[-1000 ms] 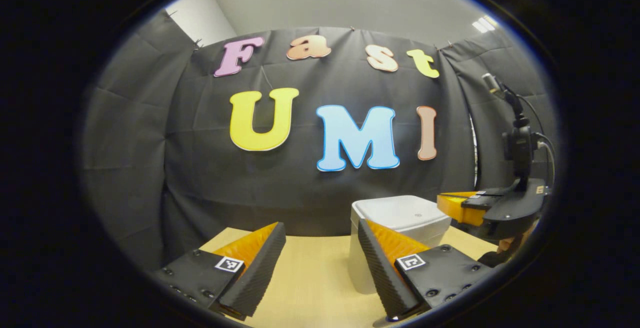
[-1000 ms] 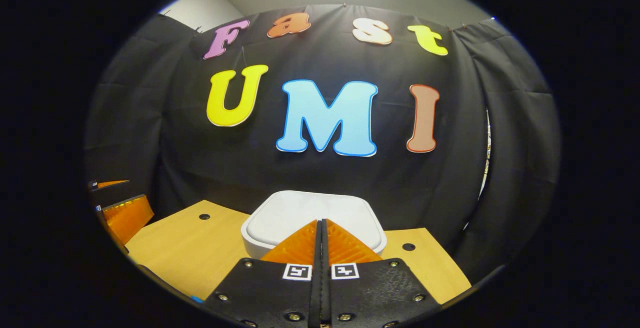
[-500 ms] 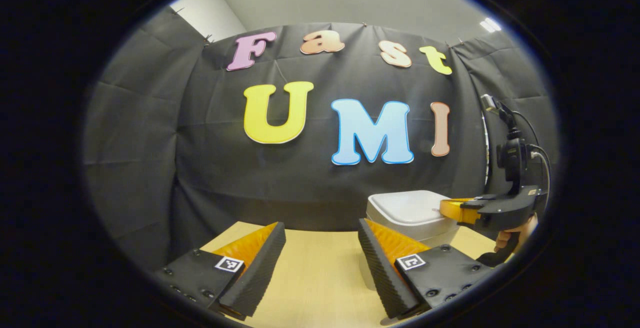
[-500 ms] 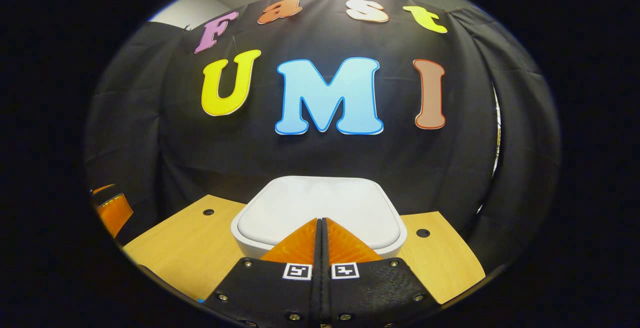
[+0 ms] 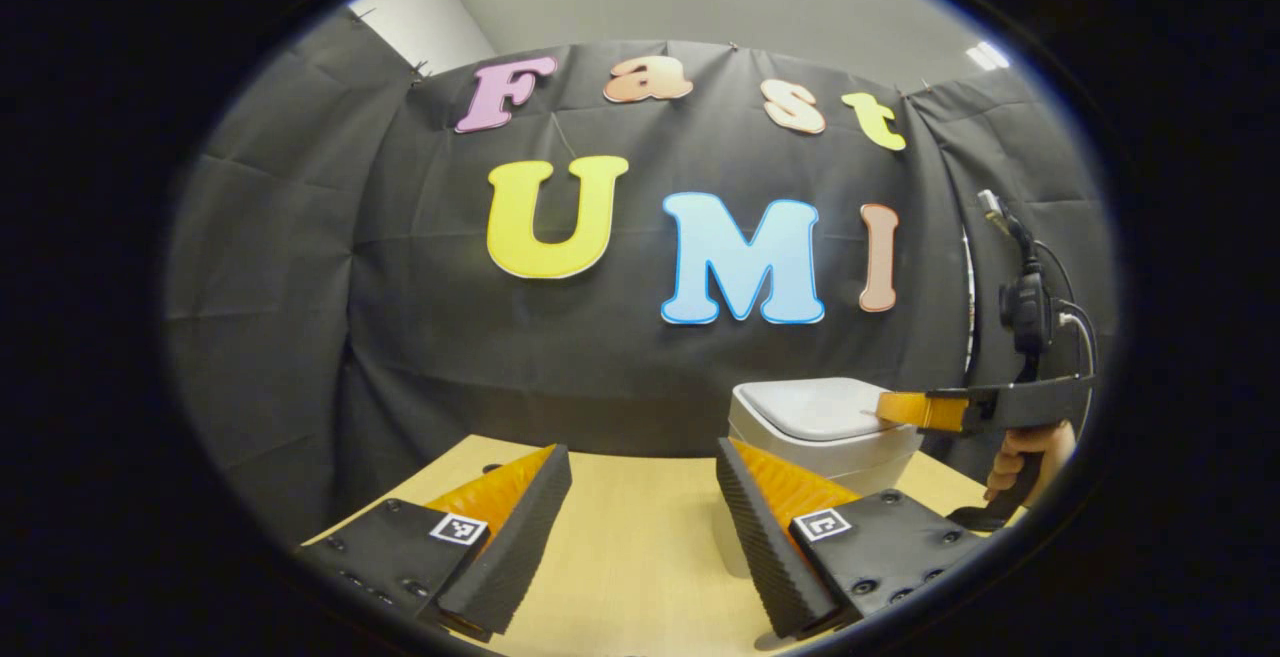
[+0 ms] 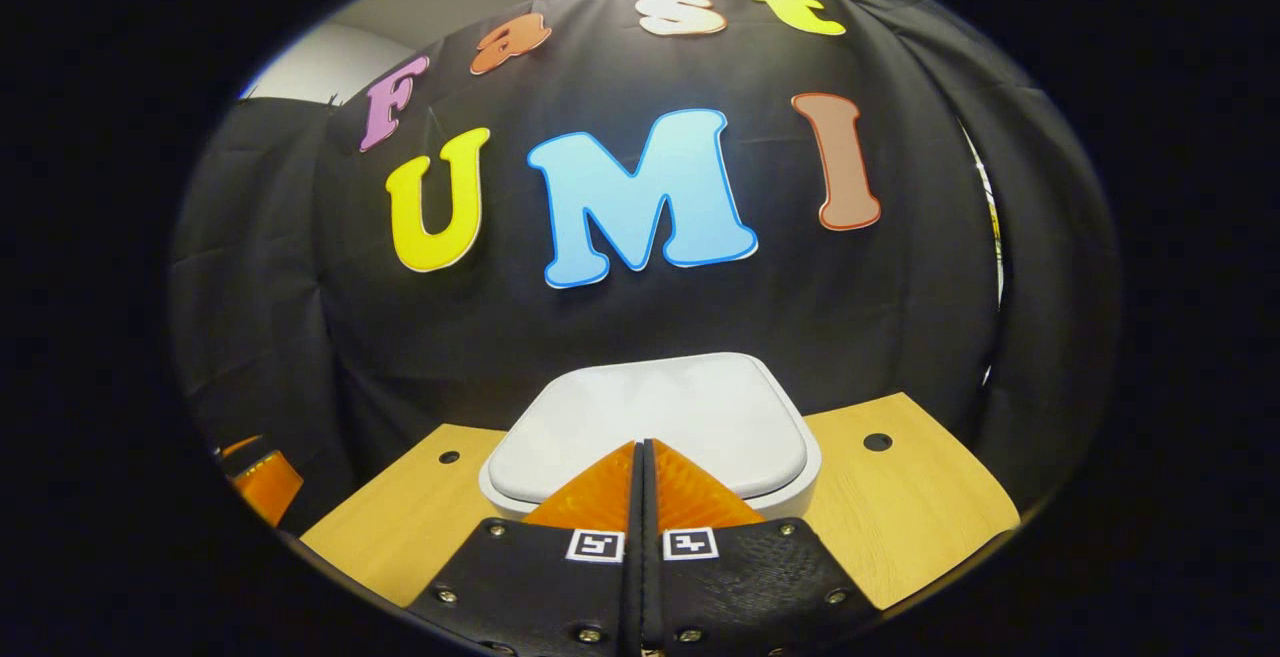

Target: Press the lid of the desktop garbage bin to open it, pick up the crumpled paper on the desktop and throw it into the bin, then pick up the pop can on the desktop and drop it into the bin, and finally close the garbage bin lid.

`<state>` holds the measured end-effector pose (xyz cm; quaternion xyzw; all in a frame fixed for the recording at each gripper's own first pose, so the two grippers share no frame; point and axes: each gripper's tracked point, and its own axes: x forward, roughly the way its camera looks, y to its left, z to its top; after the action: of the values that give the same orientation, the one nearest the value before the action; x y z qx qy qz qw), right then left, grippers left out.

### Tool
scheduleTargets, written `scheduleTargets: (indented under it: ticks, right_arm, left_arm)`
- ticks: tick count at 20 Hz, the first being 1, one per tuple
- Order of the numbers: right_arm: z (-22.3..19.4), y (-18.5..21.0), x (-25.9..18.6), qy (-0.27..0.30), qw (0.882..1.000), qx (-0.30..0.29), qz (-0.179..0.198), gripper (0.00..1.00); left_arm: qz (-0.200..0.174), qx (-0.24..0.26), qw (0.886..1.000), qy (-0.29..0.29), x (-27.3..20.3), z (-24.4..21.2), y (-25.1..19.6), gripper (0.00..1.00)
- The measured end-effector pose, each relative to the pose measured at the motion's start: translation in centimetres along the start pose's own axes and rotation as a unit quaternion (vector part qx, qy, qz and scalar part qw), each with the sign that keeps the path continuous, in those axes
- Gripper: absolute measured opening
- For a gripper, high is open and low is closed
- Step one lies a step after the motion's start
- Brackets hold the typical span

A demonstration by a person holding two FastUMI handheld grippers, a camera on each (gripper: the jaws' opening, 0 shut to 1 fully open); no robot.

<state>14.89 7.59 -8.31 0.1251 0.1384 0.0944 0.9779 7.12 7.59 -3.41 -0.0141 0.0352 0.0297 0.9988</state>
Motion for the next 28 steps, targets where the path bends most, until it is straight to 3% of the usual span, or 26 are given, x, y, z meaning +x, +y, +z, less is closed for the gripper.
scheduleTargets:
  ticks: [5,17,21,24,27,28]
  right_arm:
    - [3.0,0.9,-1.7,-0.052,0.998,-0.018,-0.006,0.0]
    - [3.1,0.3,-5.7,-0.069,0.995,-0.069,-0.032,0.0]
    - [3.8,-0.2,-6.9,-0.089,0.992,-0.08,-0.046,0.13]
    - [3.6,-0.9,-7.4,-0.091,0.99,-0.091,-0.063,0.33]
    - [3.6,-1.2,-8.0,-0.094,0.988,-0.097,-0.075,0.37]
    - [3.5,-1.2,-8.2,-0.094,0.988,-0.098,-0.076,0.43]
  left_arm:
    - [0.008,-0.008,1.0,0.013,-0.9,-1.1,0.7,0.96]
    - [0.016,-0.02,0.998,0.052,-2.3,-5.2,2.0,0.96]
    - [0.013,-0.014,0.997,0.072,-2.6,-7.5,2.3,0.96]
    - [0.011,-0.009,0.996,0.09,-2.9,-9.4,2.4,0.95]
    - [0.006,-0.011,0.994,0.105,-3.2,-11.3,2.3,0.96]
    - [0.004,-0.009,0.994,0.111,-3.3,-12.0,2.3,0.96]
